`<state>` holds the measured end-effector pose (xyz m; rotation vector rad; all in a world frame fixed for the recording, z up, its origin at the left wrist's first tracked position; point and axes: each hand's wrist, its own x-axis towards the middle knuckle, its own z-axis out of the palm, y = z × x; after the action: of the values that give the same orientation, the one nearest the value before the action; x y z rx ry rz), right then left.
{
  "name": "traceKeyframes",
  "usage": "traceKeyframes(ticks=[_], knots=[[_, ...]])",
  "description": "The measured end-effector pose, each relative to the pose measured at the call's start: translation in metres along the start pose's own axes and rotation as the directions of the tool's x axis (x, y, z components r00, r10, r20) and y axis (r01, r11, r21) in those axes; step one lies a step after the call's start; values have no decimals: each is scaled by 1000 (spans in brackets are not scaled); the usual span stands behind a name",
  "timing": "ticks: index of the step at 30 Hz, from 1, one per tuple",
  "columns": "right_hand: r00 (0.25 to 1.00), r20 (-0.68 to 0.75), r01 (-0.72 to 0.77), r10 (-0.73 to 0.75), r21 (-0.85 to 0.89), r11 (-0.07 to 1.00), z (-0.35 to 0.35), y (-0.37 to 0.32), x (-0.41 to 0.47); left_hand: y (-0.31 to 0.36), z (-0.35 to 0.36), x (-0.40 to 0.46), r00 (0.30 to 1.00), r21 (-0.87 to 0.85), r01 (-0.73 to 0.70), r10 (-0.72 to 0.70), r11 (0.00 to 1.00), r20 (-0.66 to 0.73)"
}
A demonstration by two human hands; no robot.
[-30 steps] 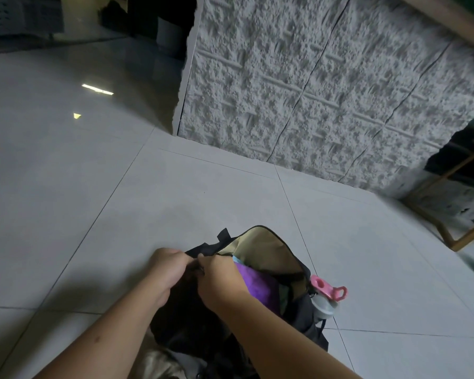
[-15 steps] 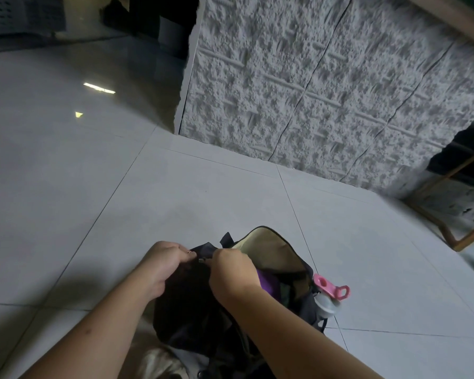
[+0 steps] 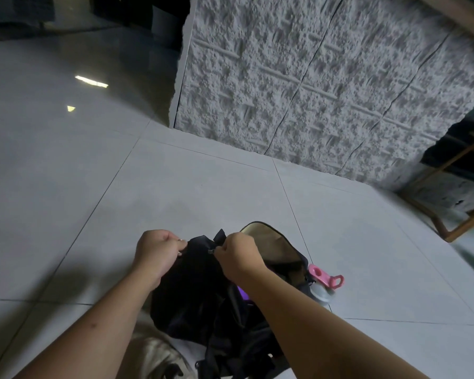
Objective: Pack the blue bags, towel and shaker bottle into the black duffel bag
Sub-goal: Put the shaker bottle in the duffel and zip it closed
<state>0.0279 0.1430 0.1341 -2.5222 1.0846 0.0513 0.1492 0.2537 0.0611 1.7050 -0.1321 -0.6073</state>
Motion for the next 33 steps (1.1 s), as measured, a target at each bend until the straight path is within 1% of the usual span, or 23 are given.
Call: traceKeyframes(ticks=[1,4,7,14,17,23,25,27,28,29,31,32,33], knots=[[1000,0,-4,4,5,1000,-1,3,0,0,1,0,1000,31,-20,21,999,-15],[1000,7,-29,29,13,999,0,12,1,1,5,-5,989,214,-113,131,970,-72],[999,6,-46,46,28,999,0,19,1,2,6,-8,976,298,-142,185,944,-119],[996,26,-87,87,6,996,-2,36,3,-4,2,-2,962,390,-149,225,909,-156],[995,27,-99,99,-1,995,-1,47,5,-6,0,2,962,402,-138,218,905,-162],[991,9,-135,134,47,990,-6,70,4,-9,1,7,964,409,-138,216,902,-152],[990,-3,-142,142,44,989,-7,76,3,-9,2,8,962,426,-159,237,891,-135],[990,-8,-138,138,57,989,-7,79,3,-7,5,3,951,456,-206,286,866,-114],[991,-7,-134,135,70,989,-6,79,2,-5,8,0,931,500,-259,351,826,-98],[992,-7,-127,128,86,988,-6,79,2,-3,13,-3,891,564,-345,450,750,-53],[994,-11,-106,108,117,987,-6,80,0,-1,28,-10,769,651,-538,627,535,121],[995,-18,-91,94,125,988,-6,79,-1,-2,39,-13,702,648,-623,678,438,217],[997,-25,-76,79,125,989,-6,79,-3,-2,49,-17,653,624,-689,689,369,314]])
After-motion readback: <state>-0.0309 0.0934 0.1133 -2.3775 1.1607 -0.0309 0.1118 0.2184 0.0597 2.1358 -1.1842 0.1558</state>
